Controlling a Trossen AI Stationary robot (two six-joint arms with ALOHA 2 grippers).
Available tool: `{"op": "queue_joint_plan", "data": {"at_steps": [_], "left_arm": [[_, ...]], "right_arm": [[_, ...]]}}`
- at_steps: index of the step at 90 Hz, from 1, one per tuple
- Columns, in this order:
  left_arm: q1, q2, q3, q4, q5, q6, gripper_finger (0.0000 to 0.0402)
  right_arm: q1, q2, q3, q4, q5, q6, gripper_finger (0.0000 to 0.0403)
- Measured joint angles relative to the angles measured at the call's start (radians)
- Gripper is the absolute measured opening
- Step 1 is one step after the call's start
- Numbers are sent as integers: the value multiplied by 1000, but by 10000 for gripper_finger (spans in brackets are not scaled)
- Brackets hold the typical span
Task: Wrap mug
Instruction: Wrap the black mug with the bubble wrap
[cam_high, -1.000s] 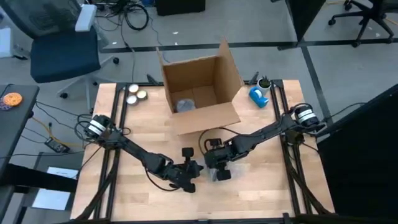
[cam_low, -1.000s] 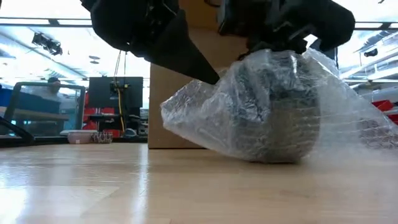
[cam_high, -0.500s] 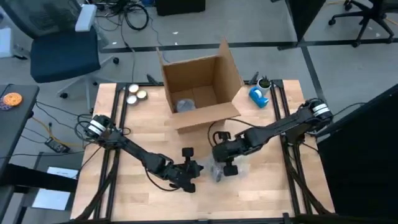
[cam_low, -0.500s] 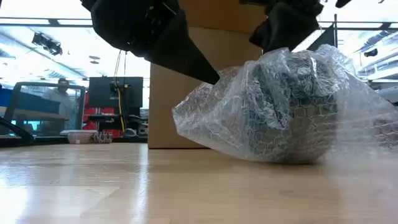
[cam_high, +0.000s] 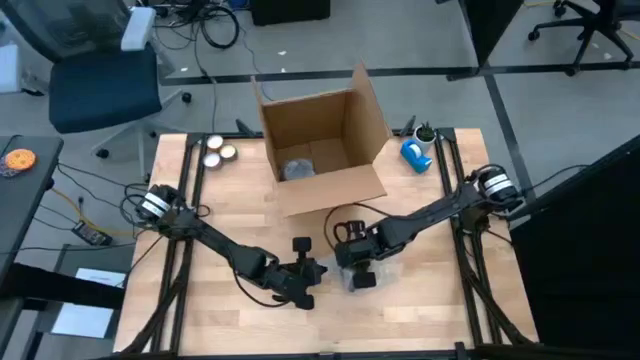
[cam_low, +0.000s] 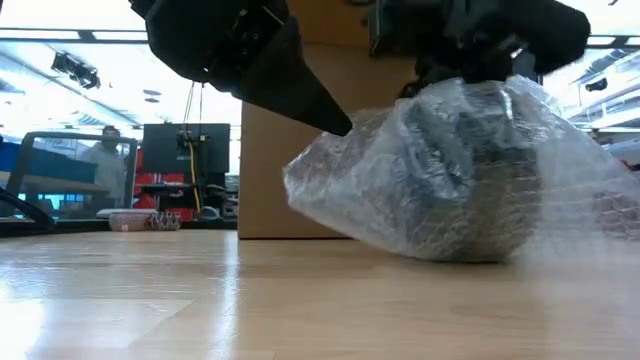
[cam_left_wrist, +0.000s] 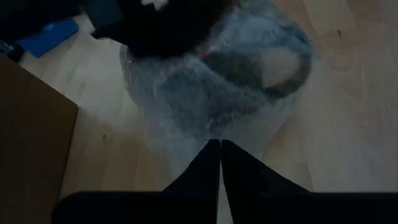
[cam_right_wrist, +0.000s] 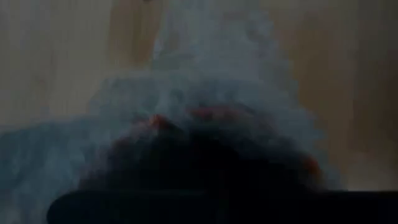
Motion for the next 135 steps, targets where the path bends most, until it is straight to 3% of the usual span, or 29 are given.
{"op": "queue_joint_plan", "data": {"at_steps": [17, 58, 93, 108, 135], "left_arm": [[0, 0, 0, -18, -1, 0, 0], [0, 0, 0, -18, -3, 0, 0], [-2, -8, 1, -24, -2, 4, 0], [-5, -18, 37, -123, -15, 4, 0], [-9, -19, 82, -209, -41, 8, 0]], "right_arm": [[18, 7, 2, -23, 1, -1, 0], [33, -154, -3, -83, -11, 79, 0], [33, 3, 4, -4, -43, 78, 0], [32, 28, 4, -30, -55, 75, 0], [33, -133, -3, -102, -56, 76, 0]]}}
